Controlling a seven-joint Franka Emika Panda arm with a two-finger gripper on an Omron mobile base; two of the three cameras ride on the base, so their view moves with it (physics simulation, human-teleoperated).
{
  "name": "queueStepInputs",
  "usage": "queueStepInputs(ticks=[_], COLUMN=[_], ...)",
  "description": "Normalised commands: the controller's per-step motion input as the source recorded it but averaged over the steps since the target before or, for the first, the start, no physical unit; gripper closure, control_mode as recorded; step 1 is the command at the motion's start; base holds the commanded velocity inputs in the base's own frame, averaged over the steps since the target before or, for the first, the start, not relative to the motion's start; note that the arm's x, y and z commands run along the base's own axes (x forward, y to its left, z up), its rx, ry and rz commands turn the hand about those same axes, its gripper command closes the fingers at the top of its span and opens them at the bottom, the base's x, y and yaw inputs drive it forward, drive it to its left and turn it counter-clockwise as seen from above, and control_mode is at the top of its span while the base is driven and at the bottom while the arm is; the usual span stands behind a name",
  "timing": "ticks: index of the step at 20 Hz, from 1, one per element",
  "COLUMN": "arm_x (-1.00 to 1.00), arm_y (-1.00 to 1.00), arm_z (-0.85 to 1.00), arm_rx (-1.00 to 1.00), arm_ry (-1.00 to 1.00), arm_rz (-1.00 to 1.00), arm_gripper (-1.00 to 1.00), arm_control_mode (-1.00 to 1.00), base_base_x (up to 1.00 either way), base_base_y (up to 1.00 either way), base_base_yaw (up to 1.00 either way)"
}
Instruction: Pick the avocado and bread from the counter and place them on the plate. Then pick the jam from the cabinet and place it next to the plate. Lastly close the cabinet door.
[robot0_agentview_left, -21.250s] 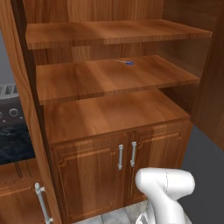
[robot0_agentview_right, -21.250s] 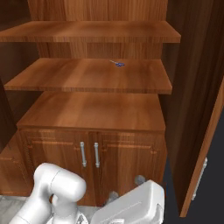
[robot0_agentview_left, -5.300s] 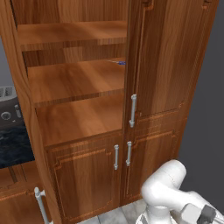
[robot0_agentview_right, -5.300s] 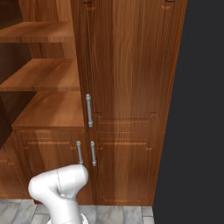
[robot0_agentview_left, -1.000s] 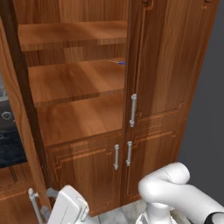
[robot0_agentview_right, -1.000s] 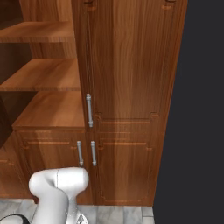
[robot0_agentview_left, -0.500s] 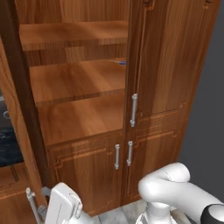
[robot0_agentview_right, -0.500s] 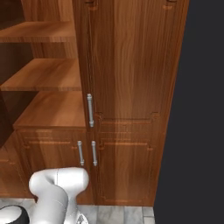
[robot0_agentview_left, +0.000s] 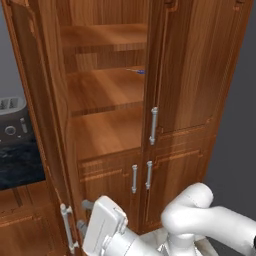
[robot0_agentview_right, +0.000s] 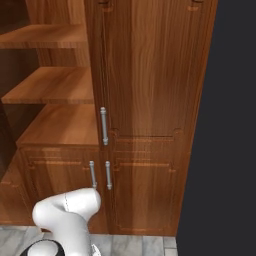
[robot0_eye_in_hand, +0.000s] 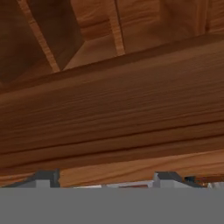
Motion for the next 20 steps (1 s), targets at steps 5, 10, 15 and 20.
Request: queueStepInputs(ticks=[5, 10, 15, 20], arm_x=[0.61, 0.83, 0.87, 0.98], arm_y=[0.0, 0.04, 0.09, 0.01], arm_z=[0.0, 0.0, 0.0, 0.0], arm_rx=[-0.04, -0.07, -0.06, -0.01], arm_ry=[-0.38, -0.38, -0.33, -0.15], arm_rz=[-0.61, -0.63, -0.65, -0.63], arm_gripper=[-1.0, -1.0, -1.0, -1.0], arm_control_mode=[-1.0, -1.0, -1.0, -1.0], base_base_x=[0.0, 0.0, 0.0, 0.0], base_base_y=[0.0, 0.0, 0.0, 0.0], base_base_yaw=[0.0, 0.0, 0.0, 0.0])
